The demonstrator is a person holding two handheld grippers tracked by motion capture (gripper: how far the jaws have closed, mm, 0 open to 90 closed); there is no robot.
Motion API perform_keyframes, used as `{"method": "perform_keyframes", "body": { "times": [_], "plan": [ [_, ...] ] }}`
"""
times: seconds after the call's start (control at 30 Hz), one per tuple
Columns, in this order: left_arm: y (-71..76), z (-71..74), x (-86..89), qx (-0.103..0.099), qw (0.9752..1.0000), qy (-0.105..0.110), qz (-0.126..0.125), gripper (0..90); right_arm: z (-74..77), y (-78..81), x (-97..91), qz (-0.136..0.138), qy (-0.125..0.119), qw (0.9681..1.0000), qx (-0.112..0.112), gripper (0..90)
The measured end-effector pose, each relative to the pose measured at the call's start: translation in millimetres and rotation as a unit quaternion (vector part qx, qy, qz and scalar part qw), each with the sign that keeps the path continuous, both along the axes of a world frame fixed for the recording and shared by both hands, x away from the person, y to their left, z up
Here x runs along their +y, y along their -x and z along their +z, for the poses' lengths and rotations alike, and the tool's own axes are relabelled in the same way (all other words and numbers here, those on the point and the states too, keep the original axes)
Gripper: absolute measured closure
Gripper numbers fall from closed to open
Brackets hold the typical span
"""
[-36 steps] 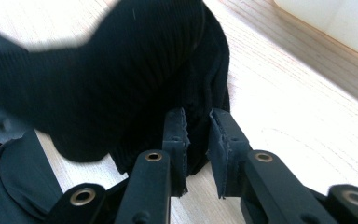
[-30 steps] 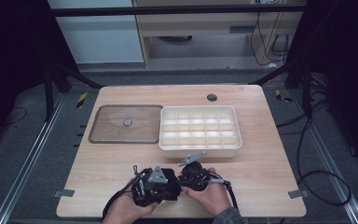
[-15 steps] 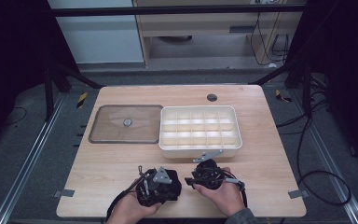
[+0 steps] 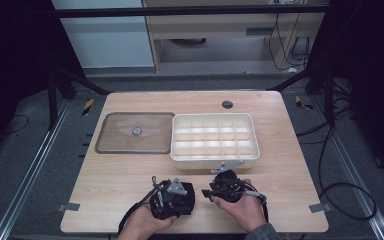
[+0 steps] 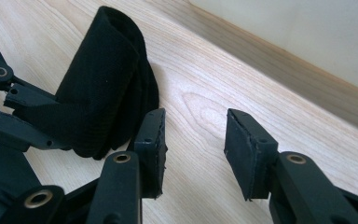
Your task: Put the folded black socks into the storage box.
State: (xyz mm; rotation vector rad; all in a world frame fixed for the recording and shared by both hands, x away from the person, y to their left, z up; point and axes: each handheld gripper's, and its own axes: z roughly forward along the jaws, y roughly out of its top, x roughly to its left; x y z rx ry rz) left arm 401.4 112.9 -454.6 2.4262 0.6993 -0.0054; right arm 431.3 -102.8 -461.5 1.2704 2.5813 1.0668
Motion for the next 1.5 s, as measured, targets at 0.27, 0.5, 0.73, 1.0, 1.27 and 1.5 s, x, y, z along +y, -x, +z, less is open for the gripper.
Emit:
{"method": "perform_keyframes", "body": {
  "times": [0.27, 0.5, 0.73, 1.0, 1.27, 1.5],
  "plan": [
    [-2.5, -4.6, -4.5, 0.009, 1.0000, 0.001, 0.002, 81.5, -2.4, -0.3, -6.2, -0.009, -0.002, 1.0000, 0.001, 58.3],
    [-3.2, -6.8, -7.4, 0.011, 0.9999, 0.003, 0.002, 81.5, -5.7, 1.0, -8.4, -0.013, -0.003, 0.9999, 0.006, 58.2],
    [-4.2, -9.8, -11.1, 0.016, 0.9999, 0.003, 0.000, 81.6, -6.6, 0.7, -9.9, -0.015, -0.003, 0.9999, 0.004, 58.1],
    [-4.6, -12.9, -15.0, 0.020, 0.9998, 0.004, 0.001, 81.7, -7.3, 1.0, -11.9, -0.017, -0.005, 0.9998, 0.005, 58.1],
    [-4.3, -17.3, -19.5, 0.020, 0.9998, 0.008, 0.004, 81.9, -8.0, 1.7, -15.2, -0.020, -0.009, 0.9998, 0.004, 57.9],
    [-3.4, -20.5, -21.6, 0.020, 0.9997, 0.012, 0.007, 81.9, -7.6, 1.7, -18.0, -0.023, -0.008, 0.9997, 0.003, 56.9]
  ]
}}
